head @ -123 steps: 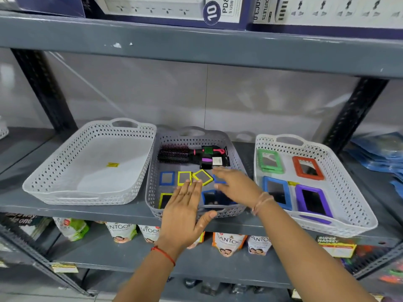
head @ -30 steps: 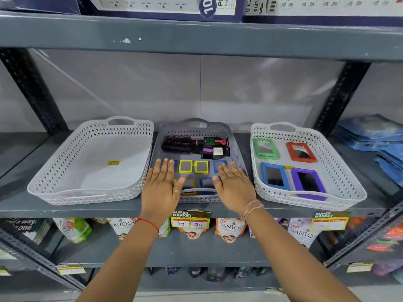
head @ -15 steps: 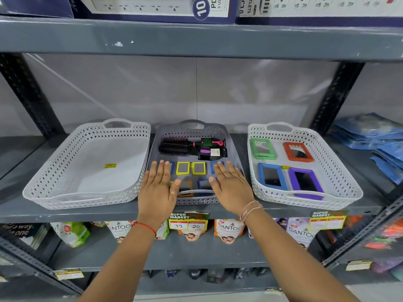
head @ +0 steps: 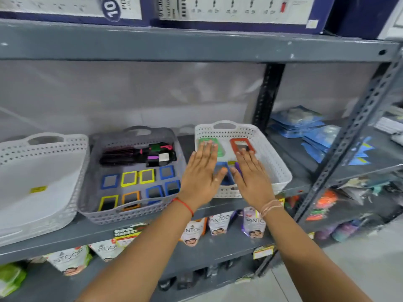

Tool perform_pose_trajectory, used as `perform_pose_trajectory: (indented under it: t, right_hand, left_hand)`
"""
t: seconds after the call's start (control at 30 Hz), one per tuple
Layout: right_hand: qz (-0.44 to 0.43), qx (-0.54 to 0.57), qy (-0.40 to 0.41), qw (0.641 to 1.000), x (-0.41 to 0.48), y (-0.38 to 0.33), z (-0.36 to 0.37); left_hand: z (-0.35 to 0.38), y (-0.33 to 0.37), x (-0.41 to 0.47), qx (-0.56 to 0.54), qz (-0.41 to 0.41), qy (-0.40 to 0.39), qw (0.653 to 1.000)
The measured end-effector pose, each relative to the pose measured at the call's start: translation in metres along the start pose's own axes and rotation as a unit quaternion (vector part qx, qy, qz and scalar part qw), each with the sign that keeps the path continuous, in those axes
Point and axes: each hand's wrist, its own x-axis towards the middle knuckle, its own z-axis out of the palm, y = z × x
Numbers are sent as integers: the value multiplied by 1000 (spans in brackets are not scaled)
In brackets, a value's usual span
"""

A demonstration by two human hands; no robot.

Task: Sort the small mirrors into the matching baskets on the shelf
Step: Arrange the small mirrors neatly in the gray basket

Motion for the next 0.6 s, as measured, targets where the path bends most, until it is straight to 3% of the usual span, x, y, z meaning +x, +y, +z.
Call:
perform_pose_trajectory:
  t: [0.13,0.27,0.4,0.6]
  right_hand:
    - [40,-5,-18,999,-8,29,-3]
    - [77,-5,16,997,-13,54,-5]
    - [62,-24,32,997,-9,68,-3]
    - [42,-23,-7,999,5,76,-2]
  left_hand:
    - [28,13,15,27,-10,-67,997]
    - [45,11,9,71,-53,-124,988]
    - [48,14,9,82,-92,-130,984]
    - [52,19,6,88,-124,-121,981]
